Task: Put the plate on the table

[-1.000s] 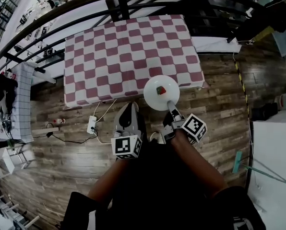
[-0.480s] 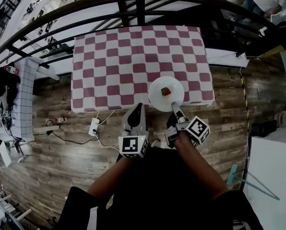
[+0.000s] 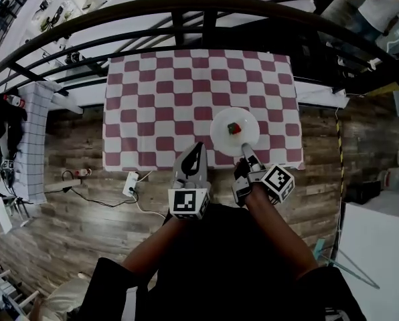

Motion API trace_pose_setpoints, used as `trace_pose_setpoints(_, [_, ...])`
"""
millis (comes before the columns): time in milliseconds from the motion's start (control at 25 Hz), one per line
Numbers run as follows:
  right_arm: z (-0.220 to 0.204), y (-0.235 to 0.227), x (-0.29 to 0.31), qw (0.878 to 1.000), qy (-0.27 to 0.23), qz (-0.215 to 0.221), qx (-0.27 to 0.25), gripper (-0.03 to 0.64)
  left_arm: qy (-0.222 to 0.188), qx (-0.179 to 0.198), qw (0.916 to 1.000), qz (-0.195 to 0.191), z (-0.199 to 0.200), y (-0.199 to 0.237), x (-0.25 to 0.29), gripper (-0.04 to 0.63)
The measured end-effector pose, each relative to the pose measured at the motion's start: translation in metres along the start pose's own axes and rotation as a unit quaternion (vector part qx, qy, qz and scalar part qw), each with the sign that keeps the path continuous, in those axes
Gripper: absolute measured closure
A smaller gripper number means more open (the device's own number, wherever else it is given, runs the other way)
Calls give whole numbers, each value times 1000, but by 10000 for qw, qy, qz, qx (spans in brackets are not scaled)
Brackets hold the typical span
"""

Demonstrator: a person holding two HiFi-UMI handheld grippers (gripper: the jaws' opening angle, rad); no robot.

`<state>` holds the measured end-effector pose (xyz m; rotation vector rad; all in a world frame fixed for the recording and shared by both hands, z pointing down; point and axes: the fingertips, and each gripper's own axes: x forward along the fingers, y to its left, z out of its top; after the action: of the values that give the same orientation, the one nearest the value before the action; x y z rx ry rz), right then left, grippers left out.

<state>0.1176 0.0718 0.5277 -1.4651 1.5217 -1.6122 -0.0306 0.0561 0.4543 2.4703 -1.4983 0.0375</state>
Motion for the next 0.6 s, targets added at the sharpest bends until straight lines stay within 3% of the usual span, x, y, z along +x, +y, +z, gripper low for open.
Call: trace_pose_setpoints(600, [10,24,93,9995,-12,-10,308,607,214,-208,9995,87,7,79,56,584])
